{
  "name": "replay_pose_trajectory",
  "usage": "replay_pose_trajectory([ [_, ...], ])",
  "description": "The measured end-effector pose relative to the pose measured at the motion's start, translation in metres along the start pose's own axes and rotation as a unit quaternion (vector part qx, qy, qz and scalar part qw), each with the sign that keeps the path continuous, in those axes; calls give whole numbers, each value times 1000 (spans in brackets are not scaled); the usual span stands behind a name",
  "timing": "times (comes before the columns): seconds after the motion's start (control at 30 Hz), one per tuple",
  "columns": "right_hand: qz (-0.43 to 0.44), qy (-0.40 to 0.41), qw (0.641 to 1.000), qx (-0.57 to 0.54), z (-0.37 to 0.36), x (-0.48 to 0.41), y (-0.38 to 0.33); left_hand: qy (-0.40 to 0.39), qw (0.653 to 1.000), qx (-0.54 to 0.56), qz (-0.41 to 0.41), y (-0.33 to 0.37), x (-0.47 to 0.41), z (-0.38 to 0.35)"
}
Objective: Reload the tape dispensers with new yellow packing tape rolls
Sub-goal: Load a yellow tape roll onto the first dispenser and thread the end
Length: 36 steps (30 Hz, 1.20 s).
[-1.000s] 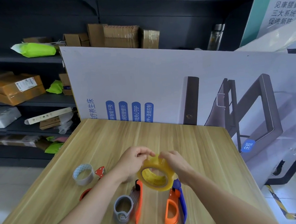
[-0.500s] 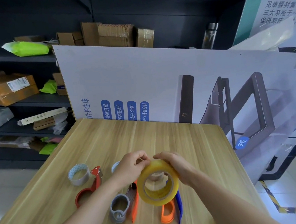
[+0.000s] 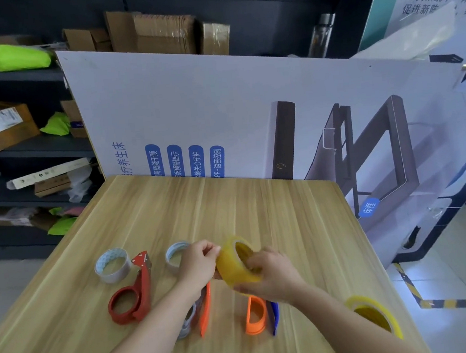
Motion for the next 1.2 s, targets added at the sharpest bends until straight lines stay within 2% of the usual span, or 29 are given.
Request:
replay_pose_trajectory([
  [0.07,8,-19,1000,23,0,3,5,-31,991,115,68,-11,-2,-8],
  [0.13,27,-13,998,58,-2,5,9,-59,977,164,119,-23,-4,-14],
  [0.3,21,-55,989,136,-21,13,22,-97,984,82,123,-48,-8,-19],
  [0.43,11,-53,990,130,-30,16,27,-154,959,176,160,-54,-7,-24],
  [0.53,10,-57,988,146,-37,15,30,-151,938,238,200,-56,-5,-27],
  [0.63,22,-72,982,176,-48,15,31,-157,950,177,206,-60,-1,-34],
  [0.73,40,-59,990,121,-55,21,32,-127,961,137,204,-67,2,-40],
  [0.8,-4,11,1000,-11,-57,26,37,-117,956,159,217,-72,0,-39],
  [0.87,-108,99,981,-127,-59,29,47,-118,954,161,222,-78,-2,-35],
  [0.9,-164,121,969,-141,-62,29,53,-123,955,156,223,-80,-4,-33],
  [0.97,-262,86,954,-114,-69,28,67,-143,955,139,222,-82,-5,-31],
  [1.07,-362,-44,923,-122,-82,28,81,-183,954,115,209,-84,-8,-32],
  [1.13,-379,-99,912,-123,-89,29,86,-202,954,100,198,-84,-10,-36],
  [1.2,-372,-106,917,-102,-91,28,89,-215,953,93,195,-84,-11,-39],
])
Point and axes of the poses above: each hand's wrist, its own x-axis away from the middle knuckle, its own z-axis out of the back of the hand, y = z × x, the point moved 1 cm from there along -x, towards the middle knuckle, and after that the axes turned 1 degree about -y, right-handed, at the moved point
